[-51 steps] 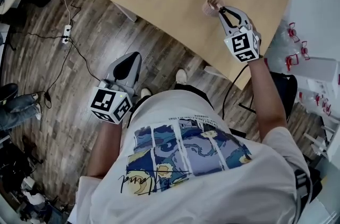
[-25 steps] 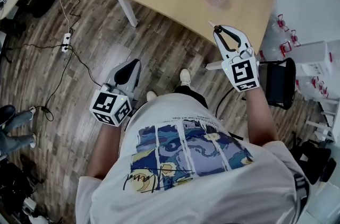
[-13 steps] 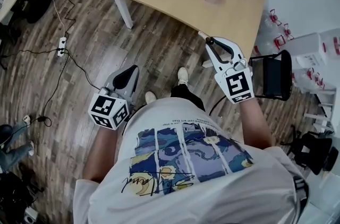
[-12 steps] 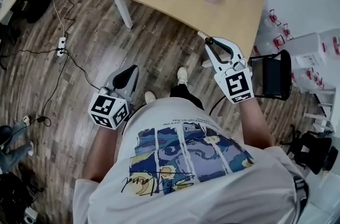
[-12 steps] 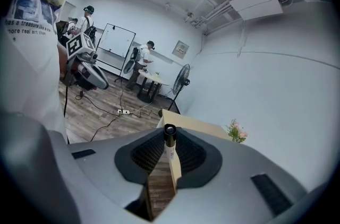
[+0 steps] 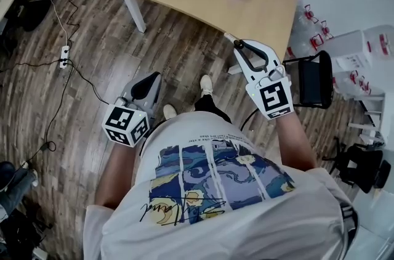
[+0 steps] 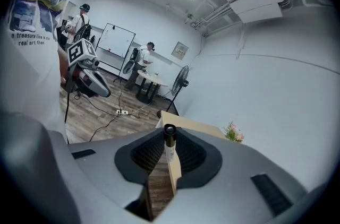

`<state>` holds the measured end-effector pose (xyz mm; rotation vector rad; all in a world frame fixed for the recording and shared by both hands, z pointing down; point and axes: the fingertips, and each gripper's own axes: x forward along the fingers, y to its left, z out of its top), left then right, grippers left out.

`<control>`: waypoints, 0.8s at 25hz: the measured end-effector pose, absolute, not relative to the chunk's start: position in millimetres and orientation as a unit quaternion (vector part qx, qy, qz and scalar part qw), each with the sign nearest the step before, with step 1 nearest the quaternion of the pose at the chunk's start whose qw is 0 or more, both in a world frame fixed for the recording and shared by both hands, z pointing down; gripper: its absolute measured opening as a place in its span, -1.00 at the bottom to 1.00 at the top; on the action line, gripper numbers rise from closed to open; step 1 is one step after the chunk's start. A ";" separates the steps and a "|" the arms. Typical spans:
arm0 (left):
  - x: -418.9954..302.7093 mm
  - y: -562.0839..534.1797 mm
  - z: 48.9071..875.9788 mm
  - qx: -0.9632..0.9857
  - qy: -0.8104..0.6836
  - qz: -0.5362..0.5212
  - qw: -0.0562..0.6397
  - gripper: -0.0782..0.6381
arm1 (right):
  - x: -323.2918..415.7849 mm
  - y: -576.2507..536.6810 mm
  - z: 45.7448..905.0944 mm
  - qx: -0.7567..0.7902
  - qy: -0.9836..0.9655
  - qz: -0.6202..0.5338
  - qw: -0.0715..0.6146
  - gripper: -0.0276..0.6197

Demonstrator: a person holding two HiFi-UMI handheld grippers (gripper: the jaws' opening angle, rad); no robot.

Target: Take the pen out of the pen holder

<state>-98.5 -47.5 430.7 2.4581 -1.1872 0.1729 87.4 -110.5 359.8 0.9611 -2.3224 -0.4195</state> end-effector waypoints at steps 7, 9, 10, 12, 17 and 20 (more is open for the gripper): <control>-95.0 -49.0 433.5 0.881 -0.422 0.065 0.203 -0.74 | 91.3 -110.9 359.6 0.363 -0.871 -0.157 0.293 -0.73; -96.4 -49.9 434.1 0.881 -0.422 0.066 0.204 -0.74 | 90.8 -111.5 360.1 0.363 -0.871 -0.155 0.292 -0.73; -97.5 -50.5 434.3 0.880 -0.423 0.066 0.205 -0.74 | 90.1 -111.9 360.3 0.362 -0.871 -0.155 0.292 -0.73; -99.8 -51.4 434.4 0.879 -0.424 0.065 0.205 -0.74 | 88.5 -112.5 360.5 0.361 -0.871 -0.155 0.293 -0.73; -102.7 -51.7 433.6 0.879 -0.425 0.063 0.206 -0.74 | 86.4 -113.8 360.5 0.361 -0.871 -0.154 0.295 -0.73; -104.4 -53.3 434.8 0.878 -0.426 0.062 0.209 -0.74 | 86.5 -115.9 360.3 0.361 -0.871 -0.154 0.296 -0.73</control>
